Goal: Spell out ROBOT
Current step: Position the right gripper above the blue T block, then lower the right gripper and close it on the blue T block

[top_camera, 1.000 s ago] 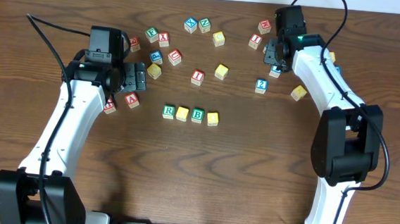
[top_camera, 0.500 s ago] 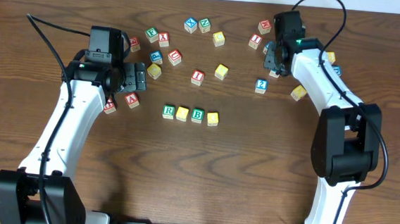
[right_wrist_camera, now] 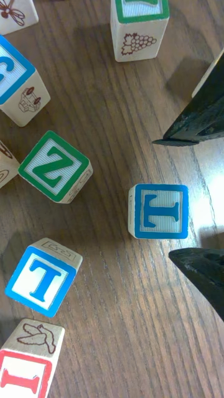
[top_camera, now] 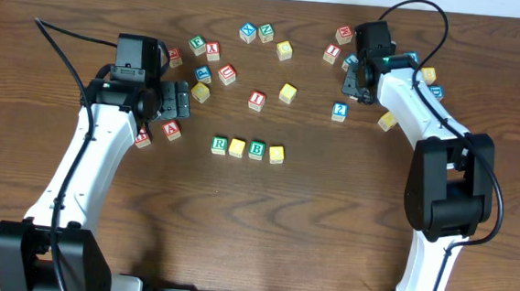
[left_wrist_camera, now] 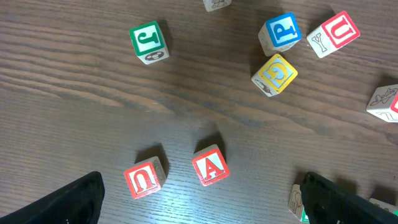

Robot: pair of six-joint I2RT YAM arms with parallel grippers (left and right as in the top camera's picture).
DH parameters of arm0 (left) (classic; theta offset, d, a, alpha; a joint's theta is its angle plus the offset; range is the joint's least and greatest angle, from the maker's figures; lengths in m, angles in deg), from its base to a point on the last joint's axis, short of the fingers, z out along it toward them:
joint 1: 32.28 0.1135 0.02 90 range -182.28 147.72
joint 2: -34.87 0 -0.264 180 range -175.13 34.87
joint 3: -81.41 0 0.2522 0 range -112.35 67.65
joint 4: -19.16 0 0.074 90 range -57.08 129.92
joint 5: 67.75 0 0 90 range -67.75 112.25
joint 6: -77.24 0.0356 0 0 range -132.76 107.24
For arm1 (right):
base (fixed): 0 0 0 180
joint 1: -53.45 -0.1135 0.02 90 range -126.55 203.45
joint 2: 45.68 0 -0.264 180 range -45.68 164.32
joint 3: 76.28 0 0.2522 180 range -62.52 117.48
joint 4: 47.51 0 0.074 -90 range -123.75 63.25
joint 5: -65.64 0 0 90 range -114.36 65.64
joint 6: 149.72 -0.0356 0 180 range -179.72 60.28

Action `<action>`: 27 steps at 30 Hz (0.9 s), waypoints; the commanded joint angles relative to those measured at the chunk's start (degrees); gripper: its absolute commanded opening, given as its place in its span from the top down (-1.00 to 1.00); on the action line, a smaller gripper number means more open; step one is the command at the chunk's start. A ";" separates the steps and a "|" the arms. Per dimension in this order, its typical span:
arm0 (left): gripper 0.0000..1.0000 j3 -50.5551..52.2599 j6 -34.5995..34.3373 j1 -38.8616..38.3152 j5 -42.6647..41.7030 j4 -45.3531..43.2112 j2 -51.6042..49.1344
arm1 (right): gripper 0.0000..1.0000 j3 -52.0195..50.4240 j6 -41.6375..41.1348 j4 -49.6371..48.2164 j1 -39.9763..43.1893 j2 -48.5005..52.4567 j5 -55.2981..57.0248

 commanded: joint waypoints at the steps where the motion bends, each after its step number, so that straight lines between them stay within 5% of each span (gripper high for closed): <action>1: -0.98 0.55 0.79 0.22 -0.37 0.22 0.09 | 0.04 -1.75 -1.18 -1.01 -1.07 -0.04 0.28; 27: -0.98 0.55 0.79 0.22 -0.37 0.22 0.09 | -0.01 -3.34 0.37 -5.03 -1.62 -0.04 1.20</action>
